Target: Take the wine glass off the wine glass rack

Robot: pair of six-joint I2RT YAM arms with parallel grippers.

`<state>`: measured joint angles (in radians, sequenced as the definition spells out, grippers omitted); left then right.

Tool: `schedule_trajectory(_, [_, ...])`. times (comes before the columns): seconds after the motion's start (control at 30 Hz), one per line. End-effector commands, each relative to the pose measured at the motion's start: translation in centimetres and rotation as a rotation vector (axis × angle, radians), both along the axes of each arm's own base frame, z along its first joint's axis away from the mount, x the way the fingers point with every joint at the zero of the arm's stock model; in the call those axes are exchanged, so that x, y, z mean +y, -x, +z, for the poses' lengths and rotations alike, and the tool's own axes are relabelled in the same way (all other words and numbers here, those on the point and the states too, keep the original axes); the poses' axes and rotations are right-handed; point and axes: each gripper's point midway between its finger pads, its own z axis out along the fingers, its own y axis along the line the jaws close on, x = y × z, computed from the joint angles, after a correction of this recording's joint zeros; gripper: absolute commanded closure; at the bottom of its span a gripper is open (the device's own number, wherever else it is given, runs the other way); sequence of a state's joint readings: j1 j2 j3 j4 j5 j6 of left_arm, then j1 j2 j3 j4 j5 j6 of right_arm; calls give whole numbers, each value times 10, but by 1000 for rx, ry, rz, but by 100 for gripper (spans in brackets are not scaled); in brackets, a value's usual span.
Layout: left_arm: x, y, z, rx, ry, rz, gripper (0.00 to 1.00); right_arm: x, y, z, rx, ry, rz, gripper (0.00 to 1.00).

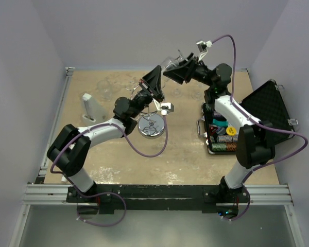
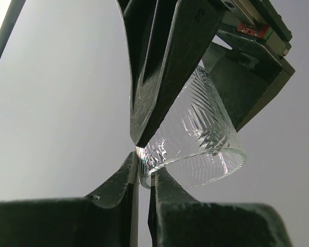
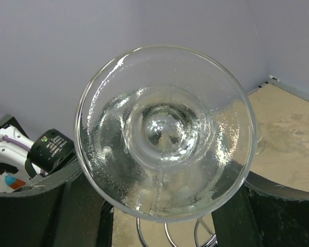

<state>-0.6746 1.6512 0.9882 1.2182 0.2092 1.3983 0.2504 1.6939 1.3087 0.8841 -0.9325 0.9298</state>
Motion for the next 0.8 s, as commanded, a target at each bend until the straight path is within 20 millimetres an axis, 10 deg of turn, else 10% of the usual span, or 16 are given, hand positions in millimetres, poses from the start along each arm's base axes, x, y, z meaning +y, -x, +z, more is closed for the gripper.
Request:
schedule_trajectory(0.0, [12, 14, 48, -98, 98, 10, 100, -10, -13, 24, -146, -13, -104, 44])
schedule_trajectory(0.2, [11, 6, 53, -52, 111, 11, 100, -14, -17, 26, -137, -20, -128, 2])
schedule_trajectory(0.77, [34, -59, 78, 191, 186, 197, 100, -42, -10, 35, -199, -3, -234, 2])
